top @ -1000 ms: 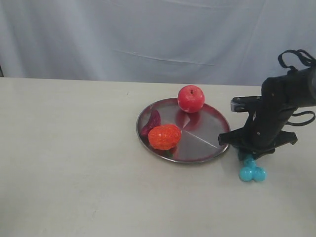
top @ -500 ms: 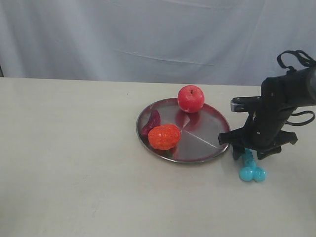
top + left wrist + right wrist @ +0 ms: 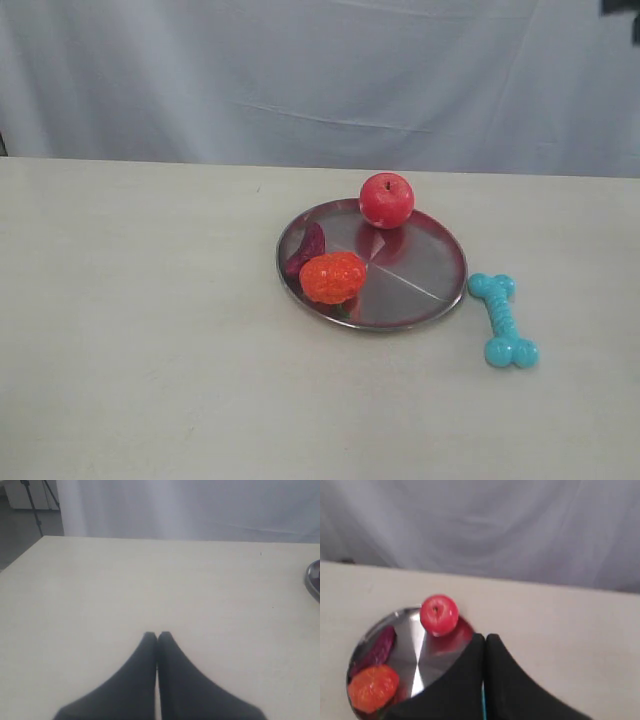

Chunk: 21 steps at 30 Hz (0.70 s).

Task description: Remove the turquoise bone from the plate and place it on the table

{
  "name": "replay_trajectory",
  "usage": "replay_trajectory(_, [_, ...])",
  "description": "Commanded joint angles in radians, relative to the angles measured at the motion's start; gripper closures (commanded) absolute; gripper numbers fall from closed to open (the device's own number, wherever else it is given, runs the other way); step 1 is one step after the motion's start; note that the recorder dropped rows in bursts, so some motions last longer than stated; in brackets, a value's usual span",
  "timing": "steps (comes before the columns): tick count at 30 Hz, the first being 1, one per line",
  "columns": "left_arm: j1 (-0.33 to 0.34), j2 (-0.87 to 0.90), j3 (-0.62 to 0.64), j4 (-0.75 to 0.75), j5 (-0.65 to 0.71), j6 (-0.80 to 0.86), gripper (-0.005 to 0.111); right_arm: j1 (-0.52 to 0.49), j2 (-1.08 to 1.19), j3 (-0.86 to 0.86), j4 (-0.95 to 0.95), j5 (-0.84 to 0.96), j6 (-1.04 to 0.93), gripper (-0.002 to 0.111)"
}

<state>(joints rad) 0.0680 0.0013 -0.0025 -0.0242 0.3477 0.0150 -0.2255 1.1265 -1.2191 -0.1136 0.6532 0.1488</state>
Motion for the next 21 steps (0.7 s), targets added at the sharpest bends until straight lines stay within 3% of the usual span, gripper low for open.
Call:
replay_trajectory(1, [-0.008, -0.001, 0.003, -0.001, -0.005, -0.004, 0.107, -0.003, -0.263, -0.001, -0.011, -0.054, -0.059, 0.109])
replay_trajectory(5, [-0.008, -0.001, 0.003, -0.001, -0.005, -0.004, 0.107, -0.003, -0.425, -0.001, -0.009, -0.045, -0.059, 0.109])
replay_trajectory(11, [-0.008, -0.001, 0.003, -0.001, -0.005, -0.004, 0.107, -0.003, -0.582, -0.001, 0.026, 0.142, -0.059, 0.109])
replay_trajectory(21, [-0.008, -0.001, 0.003, -0.001, -0.005, -0.004, 0.107, -0.003, -0.767, 0.000, 0.026, 0.183, -0.059, 0.109])
